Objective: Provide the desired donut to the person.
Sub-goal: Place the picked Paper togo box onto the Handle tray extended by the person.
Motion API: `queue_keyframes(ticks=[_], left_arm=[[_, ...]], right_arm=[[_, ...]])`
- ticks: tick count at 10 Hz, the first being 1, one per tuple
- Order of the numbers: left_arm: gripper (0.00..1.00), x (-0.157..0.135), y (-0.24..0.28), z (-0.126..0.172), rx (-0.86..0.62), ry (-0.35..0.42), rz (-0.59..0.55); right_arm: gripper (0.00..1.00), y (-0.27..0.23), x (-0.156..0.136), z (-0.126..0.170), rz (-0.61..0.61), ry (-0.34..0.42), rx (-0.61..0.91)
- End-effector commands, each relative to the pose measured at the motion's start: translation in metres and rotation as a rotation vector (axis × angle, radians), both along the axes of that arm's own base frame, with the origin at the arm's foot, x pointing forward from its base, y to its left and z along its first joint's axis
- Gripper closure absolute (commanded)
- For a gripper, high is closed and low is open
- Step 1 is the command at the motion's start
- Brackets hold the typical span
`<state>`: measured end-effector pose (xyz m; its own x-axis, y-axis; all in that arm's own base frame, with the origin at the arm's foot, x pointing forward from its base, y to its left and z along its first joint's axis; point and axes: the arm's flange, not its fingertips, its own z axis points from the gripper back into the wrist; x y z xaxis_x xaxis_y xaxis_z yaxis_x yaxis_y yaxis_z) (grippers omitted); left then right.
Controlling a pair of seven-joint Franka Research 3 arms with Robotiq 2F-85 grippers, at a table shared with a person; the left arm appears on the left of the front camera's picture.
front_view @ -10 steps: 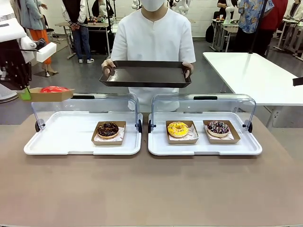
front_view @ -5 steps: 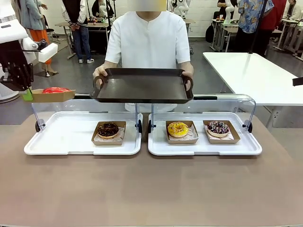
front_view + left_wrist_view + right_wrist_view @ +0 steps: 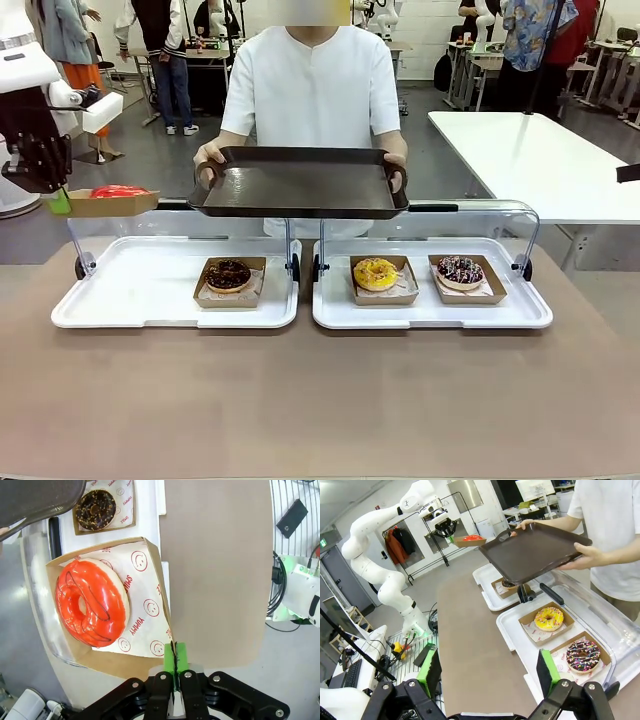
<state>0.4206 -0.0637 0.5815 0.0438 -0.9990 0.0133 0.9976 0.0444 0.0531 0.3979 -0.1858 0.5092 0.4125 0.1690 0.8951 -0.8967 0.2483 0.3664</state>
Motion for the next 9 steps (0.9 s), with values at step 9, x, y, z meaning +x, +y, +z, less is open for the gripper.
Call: queue_keyframes(ticks=[9], left_arm=[[0.99,-0.002,-0.117,0.084,0.115,-0.280,-0.065]], right_arm=[[0.00,0.000,0.000,0.000,0.000,-0.001,0.002]])
